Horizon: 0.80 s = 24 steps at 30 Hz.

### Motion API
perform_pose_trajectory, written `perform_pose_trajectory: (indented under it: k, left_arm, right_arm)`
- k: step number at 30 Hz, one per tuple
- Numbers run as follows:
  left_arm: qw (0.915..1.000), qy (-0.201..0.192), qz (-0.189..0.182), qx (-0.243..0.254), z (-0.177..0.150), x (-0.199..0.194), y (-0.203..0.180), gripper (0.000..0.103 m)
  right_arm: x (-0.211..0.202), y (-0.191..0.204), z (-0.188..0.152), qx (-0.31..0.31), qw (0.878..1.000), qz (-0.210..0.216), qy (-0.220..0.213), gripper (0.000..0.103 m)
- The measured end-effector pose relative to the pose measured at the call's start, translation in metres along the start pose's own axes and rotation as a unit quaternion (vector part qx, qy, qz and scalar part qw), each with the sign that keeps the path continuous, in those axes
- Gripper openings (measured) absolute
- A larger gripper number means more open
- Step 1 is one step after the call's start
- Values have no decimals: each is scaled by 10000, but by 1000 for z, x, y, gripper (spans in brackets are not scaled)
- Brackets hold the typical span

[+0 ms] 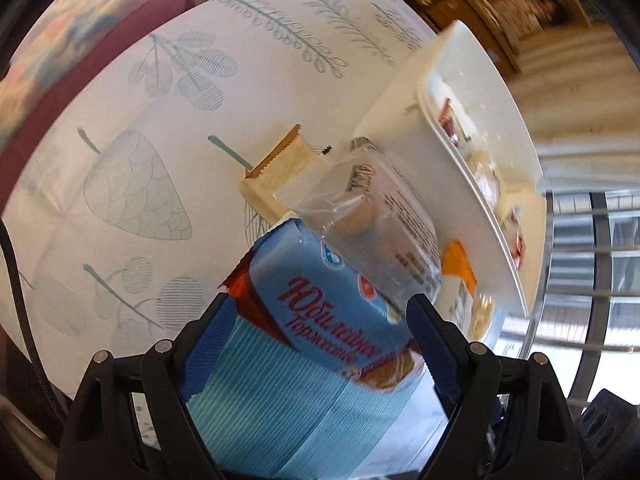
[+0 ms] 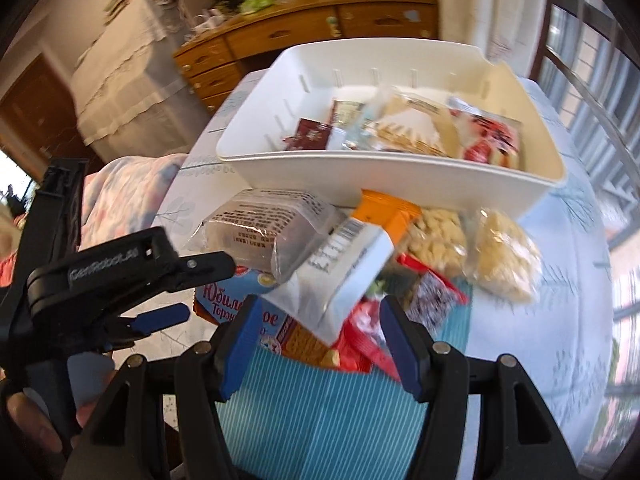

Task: Organize snacks
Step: 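Grasp the blue Yubileinoe biscuit pack with left gripper while right grasps the white-orange bar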

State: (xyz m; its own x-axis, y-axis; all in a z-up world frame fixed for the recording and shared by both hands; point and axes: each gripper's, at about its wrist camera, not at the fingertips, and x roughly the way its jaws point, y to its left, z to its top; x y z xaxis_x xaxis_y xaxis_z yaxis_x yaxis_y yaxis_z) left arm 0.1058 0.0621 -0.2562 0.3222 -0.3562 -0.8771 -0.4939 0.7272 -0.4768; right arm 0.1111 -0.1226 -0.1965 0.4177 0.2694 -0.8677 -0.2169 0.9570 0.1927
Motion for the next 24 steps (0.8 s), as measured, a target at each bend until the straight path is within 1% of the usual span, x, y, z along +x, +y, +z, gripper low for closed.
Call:
perform_pose_trajectory:
  k: [4, 6, 8, 10, 13, 15, 20, 22, 23, 24]
  left_arm:
    - [9993, -320, 60, -183, -3, 0, -2, 87]
    - [9988, -405, 186, -220, -3, 1, -1, 87]
    - [9983, -358, 352, -295, -2, 5, -1, 87]
    - [9979, -284, 376, -444, -3, 10, 2, 87]
    - [9970, -227, 338, -651, -7, 16, 6, 87]
    - [9969, -206, 325, -692, -8, 20, 7, 87]
    - [9959, -246, 279, -824, -9, 24, 7, 87]
    - [9952, -249, 213, -922, -10, 24, 11, 87]
    - [9949, -242, 184, -962, -11, 25, 12, 87]
    - [9948, -229, 175, -978, -11, 26, 14, 87]
  right_arm:
    - [15, -6, 2, -76, 9998, 148, 69, 61]
    - [21, -9, 3, -56, 9996, 274, 26, 61]
    - [25, -10, 3, -60, 9993, 365, -38, 61]
    - [29, -12, 4, -36, 9990, 425, -126, 61]
    - [35, -15, 6, 6, 9985, 509, -174, 61]
    - [40, -18, 7, 48, 9977, 655, -138, 61]
    - [44, -23, 7, 148, 9961, 859, -158, 61]
    - [44, -25, 6, 213, 9952, 947, -147, 59]
    - [44, -26, 6, 240, 9944, 1023, -138, 54]
    - [44, -27, 5, 251, 9939, 1065, -120, 52]
